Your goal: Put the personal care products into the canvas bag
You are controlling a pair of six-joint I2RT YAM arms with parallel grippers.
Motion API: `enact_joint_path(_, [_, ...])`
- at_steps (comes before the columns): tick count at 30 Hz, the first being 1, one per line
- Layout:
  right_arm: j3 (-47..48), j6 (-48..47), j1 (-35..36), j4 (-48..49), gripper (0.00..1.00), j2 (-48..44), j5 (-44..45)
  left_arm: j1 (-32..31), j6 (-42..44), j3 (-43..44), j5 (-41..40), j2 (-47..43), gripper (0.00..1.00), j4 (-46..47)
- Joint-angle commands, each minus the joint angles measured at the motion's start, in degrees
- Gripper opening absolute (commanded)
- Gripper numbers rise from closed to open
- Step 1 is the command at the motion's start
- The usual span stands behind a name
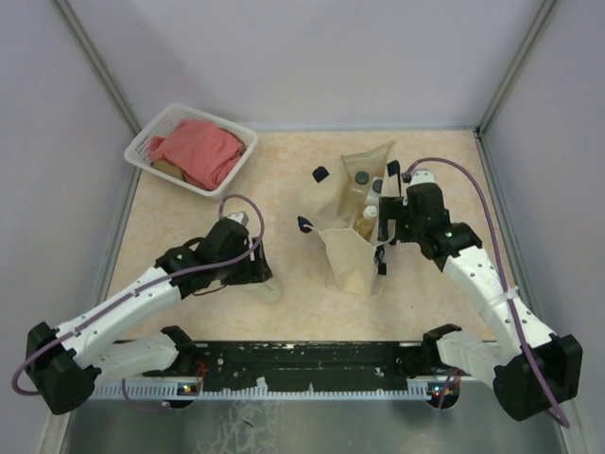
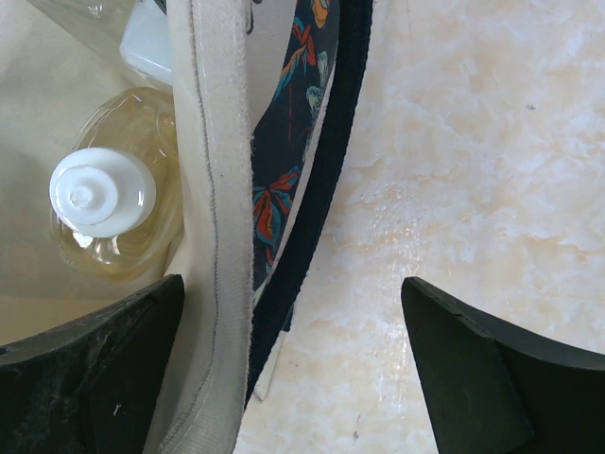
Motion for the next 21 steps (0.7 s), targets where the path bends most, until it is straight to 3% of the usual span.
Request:
enact_joint_path(1, [1.2, -0.8, 0.0, 0.4, 0.97, 0.5, 0.3, -0.1, 8.3, 7.8, 9.1, -1.7, 0.0, 13.0])
enact_joint_path(11, [1.9, -0.3, 0.0, -0.3, 0.97, 1.0, 0.5, -0.3, 21.5, 39.2, 20.7, 8.3, 0.0, 13.6])
enact_joint_path(16, [2.4, -0.3, 0.0, -0.9, 0.97, 1.2, 0.9, -0.2, 26.5, 48.1, 19.2, 13.5, 0.0, 14.8])
enact_joint_path(21, [3.2, -0.5, 0.0, -2.2, 0.98, 0.7, 1.7, -0.1, 30.4, 51.8, 17.1, 21.3, 0.0, 17.2])
